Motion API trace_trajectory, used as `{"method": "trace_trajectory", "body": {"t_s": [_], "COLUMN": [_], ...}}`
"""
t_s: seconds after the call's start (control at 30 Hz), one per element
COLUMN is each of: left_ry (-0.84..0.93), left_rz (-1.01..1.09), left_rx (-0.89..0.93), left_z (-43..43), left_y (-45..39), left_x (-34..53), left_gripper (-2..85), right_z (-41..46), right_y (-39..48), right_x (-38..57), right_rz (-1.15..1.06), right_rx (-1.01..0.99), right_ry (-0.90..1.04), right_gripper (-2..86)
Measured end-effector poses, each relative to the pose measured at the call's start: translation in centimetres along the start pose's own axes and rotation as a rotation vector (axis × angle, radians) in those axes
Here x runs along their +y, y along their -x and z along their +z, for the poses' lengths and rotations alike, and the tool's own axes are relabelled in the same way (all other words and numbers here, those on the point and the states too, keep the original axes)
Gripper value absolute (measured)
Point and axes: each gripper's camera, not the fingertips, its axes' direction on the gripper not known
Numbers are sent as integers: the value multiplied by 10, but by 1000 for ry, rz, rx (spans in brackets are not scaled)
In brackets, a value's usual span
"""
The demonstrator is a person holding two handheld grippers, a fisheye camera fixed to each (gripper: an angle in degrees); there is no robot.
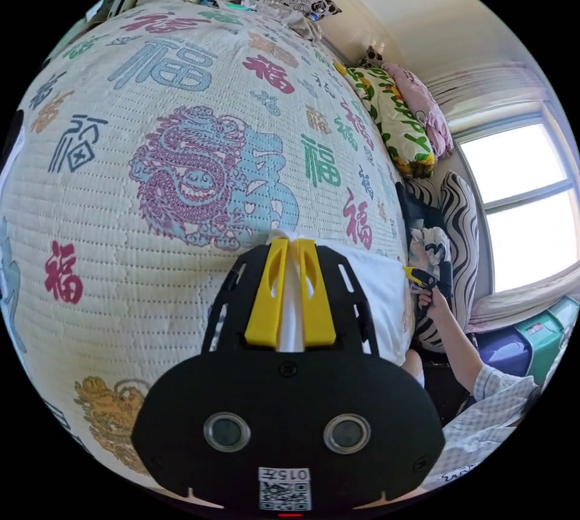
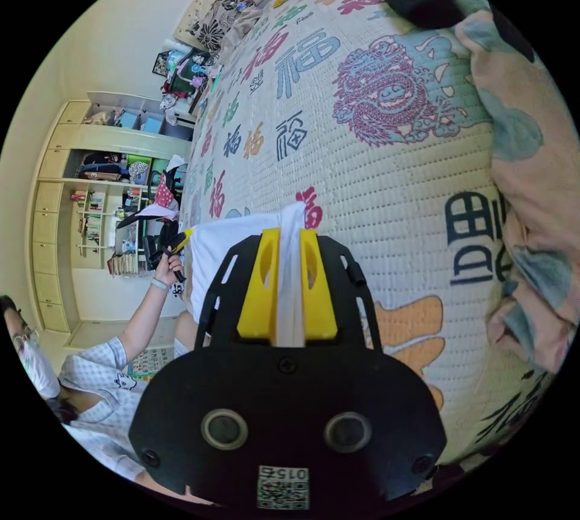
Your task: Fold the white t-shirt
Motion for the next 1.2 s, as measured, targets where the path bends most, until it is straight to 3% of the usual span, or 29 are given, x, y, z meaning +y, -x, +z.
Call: {"method": "trace_trajectory", "body": {"t_s": [0.23,0.33,0.53,0.67,0.73,1.07,1.2], "left_ry": [-6,90,166,84,52,117,157], "left_rz": [136,156,73,-26,-55,-47,-32], "left_rx": [-23,-45,66,207,193,96,95], "left_z": [-66,-60,-28,-38,-46,-39,-25], "left_y": [-18,-22,-5,20,31,37,30], "left_x": [105,151,185,196,205,241,251], "left_gripper": [84,88,36,7,5,61,76], "right_z": [-29,-13,34,27,15,20,56], "right_y": [38,48,55,56,56,114,178], "right_x": [103,148,180,186,195,213,208], "right_rz": [-136,-143,-105,-98,-103,-169,-315], "right_rx": [53,55,-24,-126,-145,-16,167], "right_ry": [53,130,223,167,125,152,218], "right_gripper": [91,93,58,24,18,82,96]}}
